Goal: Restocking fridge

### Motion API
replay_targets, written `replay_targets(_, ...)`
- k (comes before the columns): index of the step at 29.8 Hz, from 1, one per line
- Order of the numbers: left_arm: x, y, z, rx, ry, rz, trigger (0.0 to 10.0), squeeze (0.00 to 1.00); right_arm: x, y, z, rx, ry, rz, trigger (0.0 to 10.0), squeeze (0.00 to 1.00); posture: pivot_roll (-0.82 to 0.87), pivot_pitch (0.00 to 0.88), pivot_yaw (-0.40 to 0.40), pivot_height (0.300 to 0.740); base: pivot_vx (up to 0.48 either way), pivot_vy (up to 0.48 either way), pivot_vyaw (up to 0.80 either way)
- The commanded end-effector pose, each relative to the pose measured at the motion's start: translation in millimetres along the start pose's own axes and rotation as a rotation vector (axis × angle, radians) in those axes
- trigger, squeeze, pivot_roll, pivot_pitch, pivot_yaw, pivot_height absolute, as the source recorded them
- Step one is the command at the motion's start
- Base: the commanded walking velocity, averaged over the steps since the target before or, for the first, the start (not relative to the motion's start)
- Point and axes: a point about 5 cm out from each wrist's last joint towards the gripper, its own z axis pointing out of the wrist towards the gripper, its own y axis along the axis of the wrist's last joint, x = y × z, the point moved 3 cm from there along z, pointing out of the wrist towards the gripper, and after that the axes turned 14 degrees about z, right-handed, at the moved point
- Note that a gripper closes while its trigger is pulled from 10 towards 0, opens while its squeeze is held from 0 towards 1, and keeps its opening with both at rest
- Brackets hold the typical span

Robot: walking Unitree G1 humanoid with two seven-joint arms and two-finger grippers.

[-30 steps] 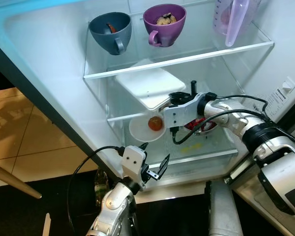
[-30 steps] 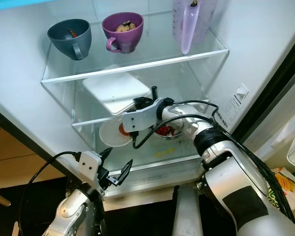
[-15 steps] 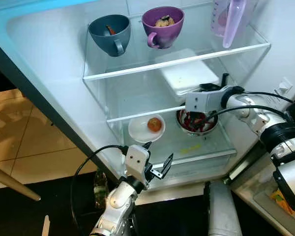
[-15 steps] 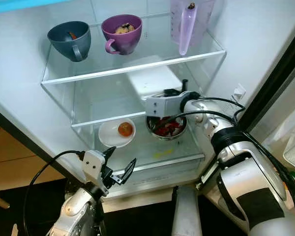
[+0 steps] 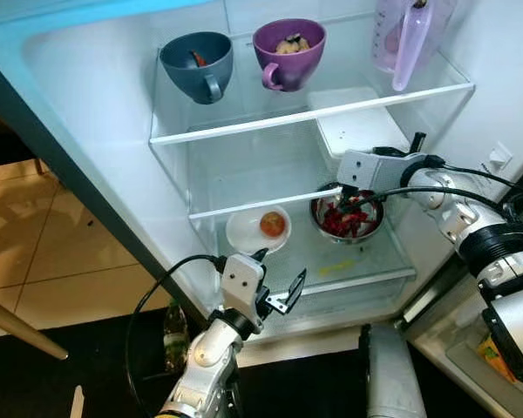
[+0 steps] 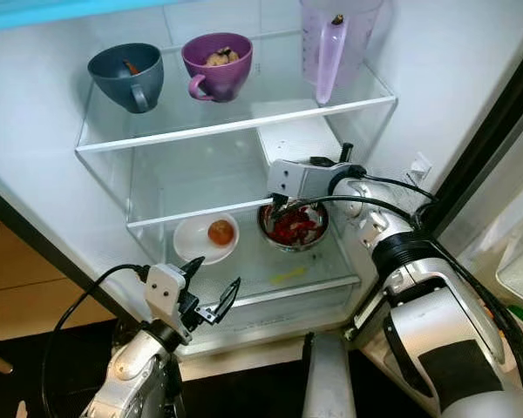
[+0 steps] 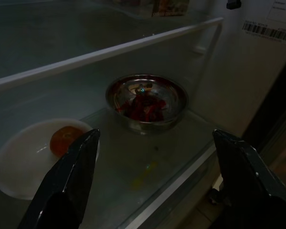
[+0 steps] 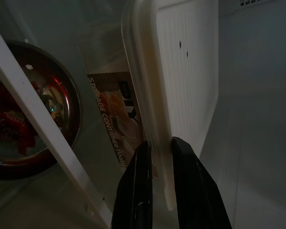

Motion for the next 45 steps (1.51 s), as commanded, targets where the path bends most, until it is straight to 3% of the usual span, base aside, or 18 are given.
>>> replay_targets(1,-2.9,-3.2,-0.1,0.008,0.003,-0.01,10.0,0.0,13.1,-9.3,-0.3,0.043,0.03,0.018,0.0,0.0,-0.07,0.187,0.079,0.53,0.0,0.0,0.0)
replay_targets(10,-1.2,-2.2,1.5,0.003,0.002,-0.003,10.0,0.0,12.8,-20.5,-2.1,0.096,0.013,0.008,0.0,0.0,-0.06,0.178,0.08,0.53,0.0,0.0,0.0)
replay_targets(11,-0.9,-2.1,1.7,0.002,0.003,-0.003,10.0,0.0,12.5,-20.7,-2.3,0.099,0.007,0.011,4.2,0.0,-0.06,0.178,0.081,0.53,0.0,0.0,0.0)
replay_targets(12,-0.7,-1.7,1.9,0.001,0.003,-0.002,10.0,0.0,12.5,-20.4,-2.4,0.097,0.005,0.019,10.0,0.0,-0.07,0.178,0.08,0.53,0.0,0.0,0.0)
replay_targets(21,-1.8,-0.8,2.7,-0.004,0.002,-0.003,10.0,0.0,9.8,-16.3,-3.4,0.078,-0.001,0.022,10.0,0.0,-0.07,0.177,0.081,0.53,0.0,0.0,0.0)
replay_targets(22,-1.7,-0.7,3.0,-0.004,0.002,-0.003,10.0,0.0,7.6,-15.0,-3.7,0.07,-0.012,0.021,10.0,1.0,-0.06,0.177,0.08,0.53,0.0,0.0,0.0)
replay_targets(29,-0.5,-0.4,3.4,-0.006,0.006,-0.001,10.0,0.0,-7.6,-6.5,-5.7,0.031,-0.059,0.028,10.0,1.0,-0.06,0.177,0.082,0.53,0.0,0.0,0.0)
replay_targets(31,-0.6,-0.3,3.8,-0.007,0.005,0.0,10.0,0.0,-19.1,-2.7,-8.2,0.008,-0.083,0.046,10.0,1.0,-0.06,0.174,0.082,0.53,0.0,0.0,0.0)
replay_targets(35,-0.6,-0.3,3.9,-0.008,0.005,0.0,10.0,0.0,-22.8,-1.1,-9.3,-0.004,-0.088,0.055,10.0,1.0,-0.06,0.174,0.082,0.53,0.0,0.0,0.0)
replay_targets(36,-0.5,-0.2,4.1,-0.008,0.005,-0.001,10.0,0.0,-23.7,5.3,-11.3,-0.048,-0.057,0.125,10.0,1.0,-0.06,0.171,0.082,0.53,0.0,0.0,0.0)
replay_targets(38,-0.2,-0.5,4.1,-0.007,0.005,0.0,10.0,0.0,-18.0,17.2,-17.1,-0.144,0.057,0.322,10.0,0.61,-0.06,0.169,0.083,0.53,0.0,0.0,0.0)
replay_targets(39,0.1,-0.7,3.9,-0.006,0.005,0.0,10.0,0.0,-13.9,22.8,-20.6,-0.19,0.119,0.409,10.0,0.21,-0.06,0.169,0.083,0.53,0.0,0.0,0.0)
replay_targets(40,0.6,-1.4,3.5,-0.004,0.006,0.001,10.0,0.0,-6.9,26.1,-24.5,-0.224,0.194,0.484,10.0,0.03,-0.06,0.166,0.085,0.53,0.0,0.0,0.0)
replay_targets(42,0.6,-1.4,3.5,-0.004,0.006,0.001,10.0,0.0,-6.9,26.1,-24.5,-0.224,0.194,0.484,10.0,0.03,-0.06,0.166,0.085,0.53,0.0,0.0,0.0)
replay_targets(44,1.8,-2.6,2.9,0.0,0.006,0.004,10.0,0.0,4.6,29.6,-31.3,-0.275,0.302,0.588,10.0,0.0,-0.05,0.162,0.085,0.53,0.0,0.0,0.0)
replay_targets(45,1.8,-2.6,2.9,0.0,0.006,0.004,10.0,0.0,4.6,29.6,-31.3,-0.275,0.302,0.588,10.0,0.0,-0.05,0.162,0.085,0.53,0.0,0.0,0.0)
